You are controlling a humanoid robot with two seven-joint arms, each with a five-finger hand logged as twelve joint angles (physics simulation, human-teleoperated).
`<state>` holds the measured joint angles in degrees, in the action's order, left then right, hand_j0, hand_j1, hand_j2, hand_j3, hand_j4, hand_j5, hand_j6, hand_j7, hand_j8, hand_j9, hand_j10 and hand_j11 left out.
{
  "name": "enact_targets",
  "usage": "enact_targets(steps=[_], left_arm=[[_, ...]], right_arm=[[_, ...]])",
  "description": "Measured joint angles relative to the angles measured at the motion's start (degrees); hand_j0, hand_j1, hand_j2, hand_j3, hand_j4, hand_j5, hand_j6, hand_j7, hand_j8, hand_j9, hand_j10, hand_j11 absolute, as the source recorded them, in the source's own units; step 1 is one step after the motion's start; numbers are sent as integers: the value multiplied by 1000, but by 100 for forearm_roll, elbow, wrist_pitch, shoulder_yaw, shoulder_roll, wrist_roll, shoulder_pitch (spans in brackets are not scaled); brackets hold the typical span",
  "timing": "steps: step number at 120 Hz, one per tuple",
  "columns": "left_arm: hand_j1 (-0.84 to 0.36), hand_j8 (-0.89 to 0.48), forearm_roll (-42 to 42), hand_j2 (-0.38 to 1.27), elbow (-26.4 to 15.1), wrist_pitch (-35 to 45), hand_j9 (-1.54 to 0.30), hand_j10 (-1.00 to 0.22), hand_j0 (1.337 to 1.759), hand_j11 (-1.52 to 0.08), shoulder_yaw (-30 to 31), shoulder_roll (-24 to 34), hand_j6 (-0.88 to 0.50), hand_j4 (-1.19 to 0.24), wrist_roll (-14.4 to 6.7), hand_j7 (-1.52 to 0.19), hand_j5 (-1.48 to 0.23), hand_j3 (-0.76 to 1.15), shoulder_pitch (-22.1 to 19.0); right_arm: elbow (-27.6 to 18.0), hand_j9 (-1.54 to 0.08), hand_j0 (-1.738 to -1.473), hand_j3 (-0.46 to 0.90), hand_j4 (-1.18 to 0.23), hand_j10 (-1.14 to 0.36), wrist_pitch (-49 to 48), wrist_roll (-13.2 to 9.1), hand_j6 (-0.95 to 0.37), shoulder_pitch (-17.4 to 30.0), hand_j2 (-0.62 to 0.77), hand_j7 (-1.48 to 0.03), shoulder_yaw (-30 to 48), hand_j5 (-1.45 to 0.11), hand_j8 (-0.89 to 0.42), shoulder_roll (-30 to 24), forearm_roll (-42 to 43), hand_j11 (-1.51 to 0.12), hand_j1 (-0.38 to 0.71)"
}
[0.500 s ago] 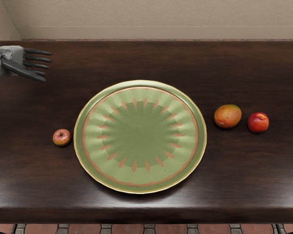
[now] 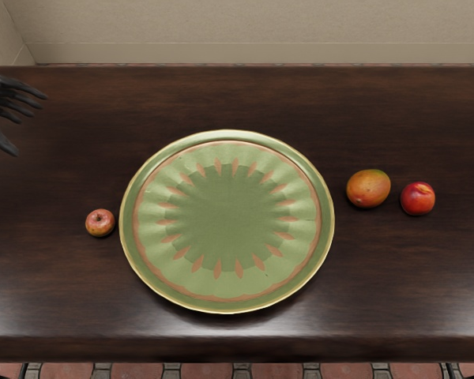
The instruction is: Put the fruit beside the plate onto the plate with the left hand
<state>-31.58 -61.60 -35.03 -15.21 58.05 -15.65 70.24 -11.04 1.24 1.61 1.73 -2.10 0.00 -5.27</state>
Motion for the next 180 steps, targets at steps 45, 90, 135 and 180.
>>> enact_targets(steps=[45, 90, 135, 180], left_arm=[[53, -254, -1357, 52, -2302, 558, -323, -253, 1658, -323, 270, 215, -254, -254, -676, -324, -324, 0, -44], [54, -256, -1449, 53, -3332, 3268, -323, -255, 1658, -323, 2566, 172, -256, -255, -701, -324, -324, 0, 613], [50, -259, -1417, 54, -3655, 4397, -328, -257, 1658, -328, 3289, -386, -259, -258, -713, -328, -329, 0, 685], [17, -284, -1142, 59, -3658, 5096, -363, -283, 1658, -363, 3754, -701, -284, -283, -922, -363, -363, 0, 710]], right_arm=[[0, -40, -1658, 0, -31, -31, 0, -3, -31, 6, -6, -40, -1, -40, -31, 0, 0, -40, -312], [0, -40, -1658, 0, -31, -31, -1, -3, -31, 9, -6, -40, -1, -40, -31, 0, 0, -40, -312], [0, -40, -1658, 0, -31, -31, 0, -3, -31, 8, -6, -40, -1, -40, -31, 0, 0, -40, -312], [0, -40, -1658, 0, -31, -31, 1, -3, -31, 8, -6, -40, -1, -40, -31, 0, 0, -40, -312]])
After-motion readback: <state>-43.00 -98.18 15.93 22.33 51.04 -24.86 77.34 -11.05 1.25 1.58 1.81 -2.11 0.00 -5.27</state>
